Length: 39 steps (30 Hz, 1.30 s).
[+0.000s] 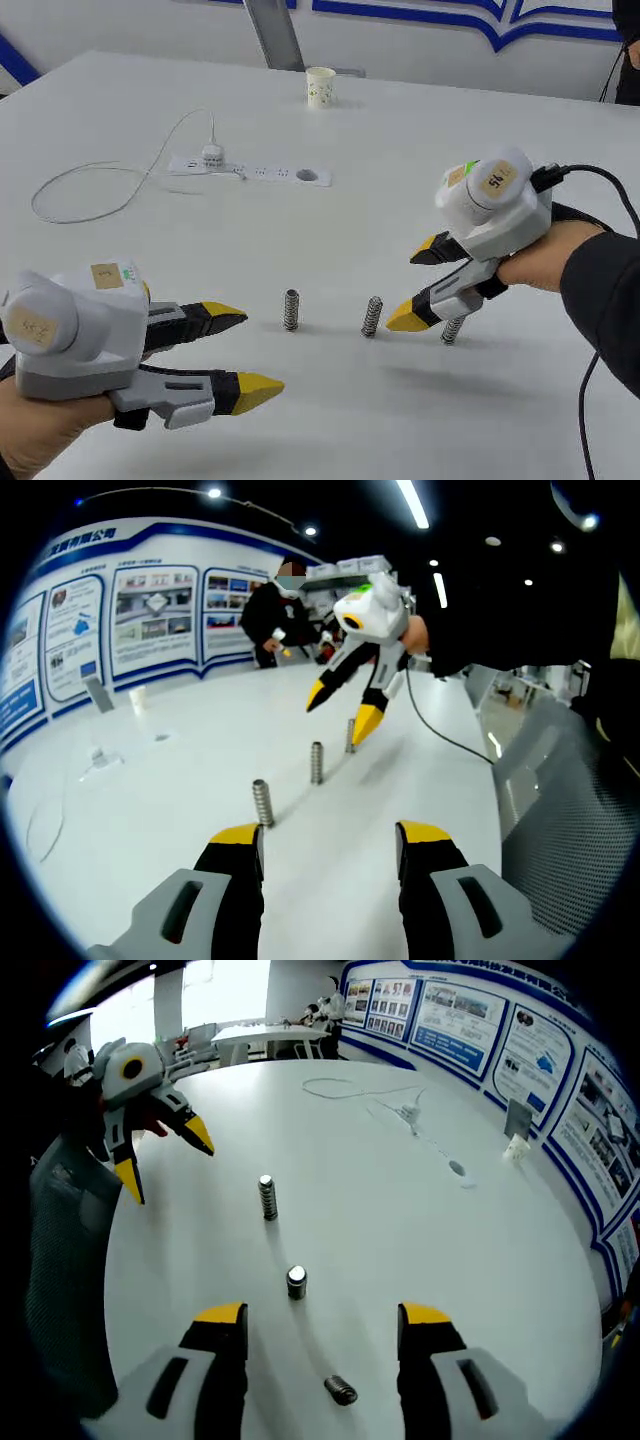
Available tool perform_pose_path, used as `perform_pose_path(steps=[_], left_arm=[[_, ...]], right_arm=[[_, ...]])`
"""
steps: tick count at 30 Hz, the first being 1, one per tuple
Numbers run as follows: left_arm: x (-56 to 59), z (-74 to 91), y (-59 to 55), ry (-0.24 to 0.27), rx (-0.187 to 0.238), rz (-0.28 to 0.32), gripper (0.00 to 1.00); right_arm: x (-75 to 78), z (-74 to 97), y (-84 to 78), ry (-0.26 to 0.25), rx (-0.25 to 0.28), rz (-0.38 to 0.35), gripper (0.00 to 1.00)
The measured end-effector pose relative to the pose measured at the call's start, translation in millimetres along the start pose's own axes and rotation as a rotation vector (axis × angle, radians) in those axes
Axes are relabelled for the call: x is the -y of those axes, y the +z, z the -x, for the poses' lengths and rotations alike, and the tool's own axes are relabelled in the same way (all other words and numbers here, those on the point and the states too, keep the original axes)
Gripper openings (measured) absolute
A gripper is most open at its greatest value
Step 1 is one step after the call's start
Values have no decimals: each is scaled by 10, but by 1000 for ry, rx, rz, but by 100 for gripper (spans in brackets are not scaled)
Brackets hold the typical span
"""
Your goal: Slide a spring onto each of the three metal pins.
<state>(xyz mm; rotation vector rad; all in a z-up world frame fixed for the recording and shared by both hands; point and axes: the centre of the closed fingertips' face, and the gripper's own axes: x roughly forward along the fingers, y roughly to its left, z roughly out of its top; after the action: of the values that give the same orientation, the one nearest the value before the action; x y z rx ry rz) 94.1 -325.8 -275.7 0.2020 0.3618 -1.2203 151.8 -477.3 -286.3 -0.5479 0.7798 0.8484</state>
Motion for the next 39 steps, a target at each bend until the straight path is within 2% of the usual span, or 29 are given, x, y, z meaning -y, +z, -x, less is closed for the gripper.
perform_pose_path(steps=[6,18,22,30,39], left_arm=[[3,-16,-3,-3,0,1,55],[-16,-7,8,-1,6,10,57],[-8,-10,9,-1,5,11,58],[3,-15,-6,3,4,19,60],[2,3,-23,14,9,35,61]], right_arm=[[-12,120,-55,-34,35,-29,63],[-6,307,-327,-91,83,-109,65],[-33,348,-432,-104,100,-129,65],[-148,416,-542,-122,145,-162,66],[-219,513,-593,-157,221,-177,68]])
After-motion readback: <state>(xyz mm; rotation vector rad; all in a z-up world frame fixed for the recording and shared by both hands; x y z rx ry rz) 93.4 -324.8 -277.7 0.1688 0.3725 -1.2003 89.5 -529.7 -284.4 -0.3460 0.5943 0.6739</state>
